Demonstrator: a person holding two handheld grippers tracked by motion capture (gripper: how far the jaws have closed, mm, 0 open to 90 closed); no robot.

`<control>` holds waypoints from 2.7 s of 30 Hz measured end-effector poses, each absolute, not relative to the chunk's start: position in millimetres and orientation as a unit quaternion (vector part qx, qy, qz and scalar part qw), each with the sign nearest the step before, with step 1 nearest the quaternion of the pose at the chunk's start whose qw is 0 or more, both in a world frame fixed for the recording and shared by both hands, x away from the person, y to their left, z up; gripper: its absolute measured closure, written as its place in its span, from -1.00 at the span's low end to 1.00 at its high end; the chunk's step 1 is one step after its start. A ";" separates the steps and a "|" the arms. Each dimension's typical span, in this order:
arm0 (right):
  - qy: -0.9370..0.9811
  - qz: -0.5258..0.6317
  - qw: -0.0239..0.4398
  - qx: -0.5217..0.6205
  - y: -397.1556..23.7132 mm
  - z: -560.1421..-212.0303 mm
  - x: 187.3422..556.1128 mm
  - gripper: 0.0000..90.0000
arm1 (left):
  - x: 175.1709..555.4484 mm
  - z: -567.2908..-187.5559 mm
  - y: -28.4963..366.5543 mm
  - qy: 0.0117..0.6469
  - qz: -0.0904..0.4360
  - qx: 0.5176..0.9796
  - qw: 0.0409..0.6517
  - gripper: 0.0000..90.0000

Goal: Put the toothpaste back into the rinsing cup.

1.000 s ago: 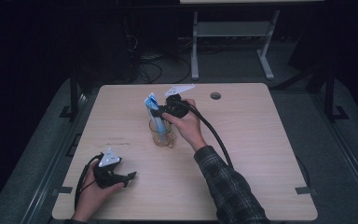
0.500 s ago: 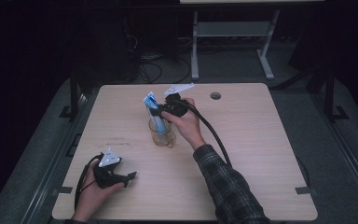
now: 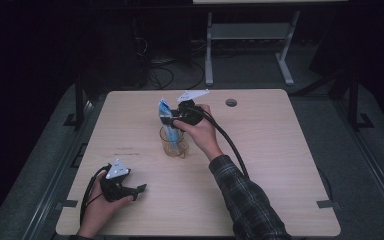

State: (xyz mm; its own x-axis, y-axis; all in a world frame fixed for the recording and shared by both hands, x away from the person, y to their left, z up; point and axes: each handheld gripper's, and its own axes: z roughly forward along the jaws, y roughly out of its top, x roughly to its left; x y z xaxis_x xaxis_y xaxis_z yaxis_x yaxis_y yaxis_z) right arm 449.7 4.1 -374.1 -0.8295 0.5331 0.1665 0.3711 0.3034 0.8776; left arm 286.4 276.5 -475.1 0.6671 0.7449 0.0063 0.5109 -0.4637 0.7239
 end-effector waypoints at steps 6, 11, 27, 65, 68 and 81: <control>0.799 0.520 0.087 0.289 -4.4 -371.9 448.7 0.18 | 286.4 -475.1 276.5 0.374 0.163 0.840 0.358 -0.70; 0.796 0.521 0.092 0.295 -13.9 -370.5 447.6 0.18 | 286.4 -475.1 276.4 0.374 0.163 0.840 0.358 -0.70; 0.794 0.518 0.090 0.305 -47.7 -367.2 434.9 0.02 | 286.4 -475.1 276.3 0.374 0.163 0.840 0.358 -0.70; 0.810 0.460 0.120 0.343 -169.6 -405.7 359.6 -0.15 | 285.9 -475.2 276.1 0.375 0.163 0.839 0.359 -0.70; 0.810 0.457 0.121 0.347 -177.0 -411.6 351.0 -0.16 | 285.9 -475.1 276.1 0.375 0.163 0.839 0.359 -0.70; 0.818 0.425 0.114 0.372 -206.5 -438.8 315.7 -0.26 | 285.4 -475.2 276.0 0.375 0.164 0.839 0.359 -0.70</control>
State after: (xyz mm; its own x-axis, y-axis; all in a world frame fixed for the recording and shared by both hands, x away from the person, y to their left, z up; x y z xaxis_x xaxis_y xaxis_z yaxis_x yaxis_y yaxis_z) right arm 315.7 -206.5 -438.8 -0.6972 0.7052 0.1294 0.5114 0.3627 0.7790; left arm 285.4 276.0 -475.2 0.6643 0.7474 0.0051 0.5121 -0.4602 0.7252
